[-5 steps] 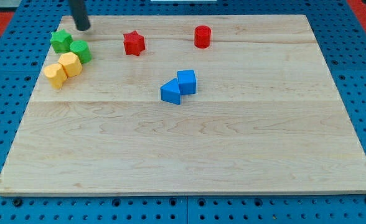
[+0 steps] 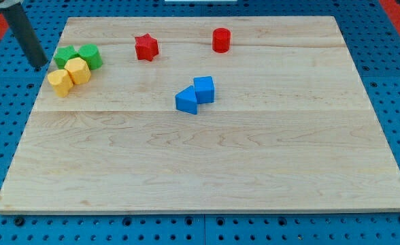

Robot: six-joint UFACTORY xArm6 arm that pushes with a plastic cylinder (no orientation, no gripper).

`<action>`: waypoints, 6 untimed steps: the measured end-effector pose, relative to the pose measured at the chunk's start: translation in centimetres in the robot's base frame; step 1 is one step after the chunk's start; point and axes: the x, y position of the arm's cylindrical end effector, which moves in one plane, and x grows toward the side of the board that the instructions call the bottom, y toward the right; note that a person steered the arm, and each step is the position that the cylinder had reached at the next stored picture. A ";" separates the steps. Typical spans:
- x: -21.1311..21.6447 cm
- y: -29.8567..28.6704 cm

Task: Separate the yellow heart from the yellow hexagon

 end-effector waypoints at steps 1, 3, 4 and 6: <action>3.7 0.0; 4.8 4.4; 5.0 8.7; 5.9 14.3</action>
